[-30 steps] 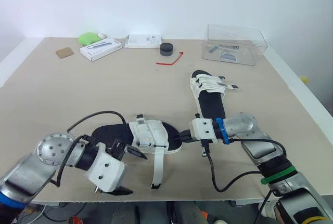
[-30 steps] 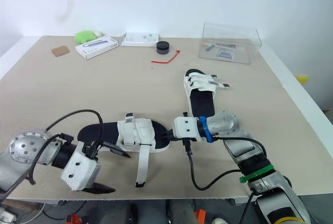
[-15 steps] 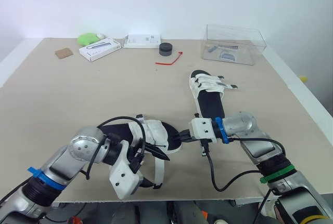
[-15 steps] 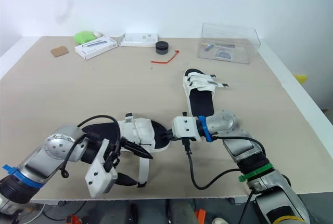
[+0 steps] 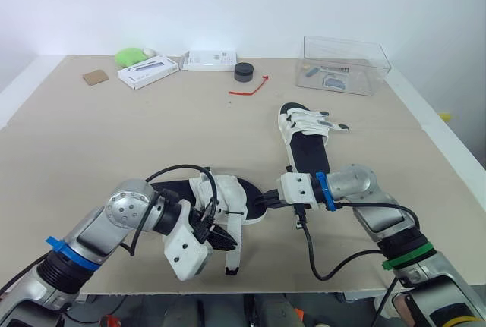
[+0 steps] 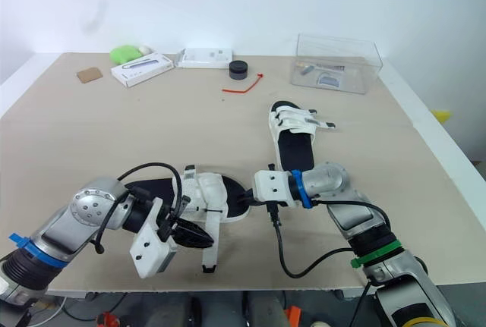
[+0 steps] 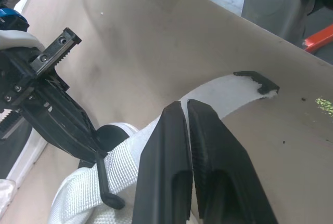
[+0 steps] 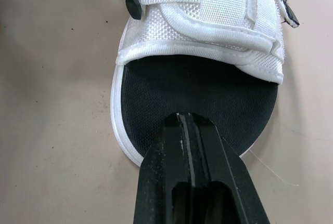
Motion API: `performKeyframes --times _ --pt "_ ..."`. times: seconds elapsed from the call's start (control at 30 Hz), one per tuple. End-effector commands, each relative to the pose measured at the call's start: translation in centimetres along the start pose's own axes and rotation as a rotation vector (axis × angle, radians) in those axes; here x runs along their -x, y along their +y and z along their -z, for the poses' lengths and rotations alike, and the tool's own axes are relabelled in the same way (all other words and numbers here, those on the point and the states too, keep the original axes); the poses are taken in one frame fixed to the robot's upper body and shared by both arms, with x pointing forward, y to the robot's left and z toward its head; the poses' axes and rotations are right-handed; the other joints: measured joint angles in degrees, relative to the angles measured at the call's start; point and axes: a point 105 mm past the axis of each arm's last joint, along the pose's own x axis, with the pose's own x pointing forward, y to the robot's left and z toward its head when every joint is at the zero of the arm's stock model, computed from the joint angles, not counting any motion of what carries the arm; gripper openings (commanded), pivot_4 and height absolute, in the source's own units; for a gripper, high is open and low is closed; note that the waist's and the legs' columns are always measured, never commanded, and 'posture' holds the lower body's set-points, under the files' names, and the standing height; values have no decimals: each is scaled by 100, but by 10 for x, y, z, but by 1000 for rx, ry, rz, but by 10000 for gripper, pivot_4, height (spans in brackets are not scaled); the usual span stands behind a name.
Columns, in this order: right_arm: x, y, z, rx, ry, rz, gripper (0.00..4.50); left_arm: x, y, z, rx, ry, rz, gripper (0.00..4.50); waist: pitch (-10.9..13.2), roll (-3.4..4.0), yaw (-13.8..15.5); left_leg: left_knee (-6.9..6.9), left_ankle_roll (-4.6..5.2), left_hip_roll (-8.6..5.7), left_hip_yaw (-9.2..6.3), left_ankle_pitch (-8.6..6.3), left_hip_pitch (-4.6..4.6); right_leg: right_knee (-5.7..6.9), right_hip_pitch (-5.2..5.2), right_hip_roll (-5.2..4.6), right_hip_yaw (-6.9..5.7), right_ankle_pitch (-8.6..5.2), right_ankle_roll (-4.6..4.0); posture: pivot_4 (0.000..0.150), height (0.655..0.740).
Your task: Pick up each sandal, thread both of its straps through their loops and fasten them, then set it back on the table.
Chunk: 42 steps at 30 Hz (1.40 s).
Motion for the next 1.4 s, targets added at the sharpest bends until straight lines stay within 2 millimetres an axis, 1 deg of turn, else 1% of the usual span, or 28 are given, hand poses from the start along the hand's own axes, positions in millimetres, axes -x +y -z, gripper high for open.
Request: performKeyframes --times 0.03,0.2,0.23,0.3,0.33,0.37,0.4,0.43,0.47,0.5,0.53,0.67,0.93,1.03,1.07,1.13,1.17,1.2,1.23,1.27,1.3,1.33,1.4 --pt "0 11 22 -62 89 -32 0 13 7 -5 -8 2 -39 295 0 0 0 0 0 0 -1 0 0 0 0 0 0 0 0 1500 7400" --pt "0 11 22 -62 88 -35 0 23 6 -1 51 14 -55 295 0 0 -1 0 0 0 0 0 0 0 0 0 -1 -1 -1 1500 7400" --pt "0 11 22 -61 88 -36 0 24 6 -1 57 17 -55 2699 0 0 -1 0 0 1 0 0 1 0 -1 0 -1 0 -1 1500 7400" --pt "0 10 23 -60 89 -36 0 27 6 -1 57 16 -56 8214 0 0 2 0 0 0 -3 0 0 0 0 0 -3 -1 -1 1500 7400" --pt "0 10 23 -60 90 -36 0 27 7 -1 47 20 -53 12101 0 0 2 0 0 0 -3 0 0 0 0 -1 -4 -1 -2 1500 7400" --pt "0 9 23 -58 92 -36 0 28 8 0 22 26 -44 17438 0 0 2 0 0 0 -1 0 1 0 0 0 -3 -1 -2 1500 7400" --pt "1 8 23 -58 94 -35 0 28 7 2 -16 40 -31 19834 0 0 2 1 0 0 1 0 1 0 0 0 -4 -1 -1 1500 7400" --pt "1 8 24 -58 95 -35 0 27 7 4 -42 49 -20 24031 0 0 5 1 0 0 0 0 1 0 0 0 -4 -1 -1 1500 7400" --pt "1 7 24 -56 96 -35 0 24 4 6 -87 61 5 29984 0 0 5 2 0 0 0 0 1 0 1 0 -4 0 -1 1500 7400" --pt "1 7 24 -56 96 -35 0 20 2 6 -115 56 25 32811 0 1 6 3 0 -1 0 1 2 0 2 0 -4 0 -2 1500 7400" --pt "1 7 24 -54 95 -36 0 17 2 6 -135 45 30 38043 -1 2 6 3 0 -2 0 1 3 1 3 -1 -3 0 -2 1500 7400" --pt "1 7 23 -55 92 -31 0 8 9 0 -149 -1 2 38043 -1 1 2 3 1 -4 6 1 3 0 3 -3 6 3 2 1500 7400" --pt "3 8 24 -62 101 -23 0 -7 12 0 -166 -27 24 38043 -1 1 2 4 5 -6 4 3 3 1 4 -1 10 6 5 1500 7400" --pt "4 8 25 -63 103 -21 0 -9 11 1 -158 -27 38 30352 -2 1 3 5 5 -7 4 3 3 1 5 -2 11 7 7 1500 7400" --pt "4 8 25 -64 103 -20 0 -9 10 1 -151 -27 45 25002 -2 1 2 5 5 -7 5 3 3 1 5 -2 12 8 9 1500 7400" --pt "4 9 25 -65 104 -21 0 -8 10 2 -120 -31 41 19025 -2 1 3 5 5 -8 4 4 3 1 5 -2 12 8 9 1500 7400" --pt "4 9 25 -65 104 -21 0 -7 11 2 -89 -34 32 17901 -2 1 3 5 5 -8 4 4 3 1 5 -2 12 8 9 1500 7400" --pt "4 9 25 -66 104 -22 0 -5 11 5 -63 -26 29 11760 -2 1 3 5 5 -8 4 4 4 1 5 -2 12 8 9 1500 7400" --pt "4 10 25 -66 104 -23 0 -2 10 6 -46 -19 30 10306 -2 1 3 6 6 -8 4 4 3 1 6 -2 12 8 9 1500 7400" --pt "4 10 24 -66 102 -24 0 1 14 7 7 -27 4 6354 -2 1 3 6 6 -8 4 4 4 1 6 -2 11 8 9 1500 7400" --pt "3 10 24 -66 102 -25 0 4 16 6 43 -36 -14 5153 -2 1 2 6 6 -8 3 4 3 1 5 -2 10 8 8 1500 7400" --pt "3 10 24 -65 102 -25 0 6 19 5 101 -54 -36 1623 -2 1 3 6 6 -8 3 4 3 1 5 -2 10 7 8 1500 7400" --pt "3 10 24 -62 102 -27 0 14 28 2 257 -105 -92 1623 -2 1 2 7 6 -7 1 4 2 1 4 -1 6 10 14 1500 7400"
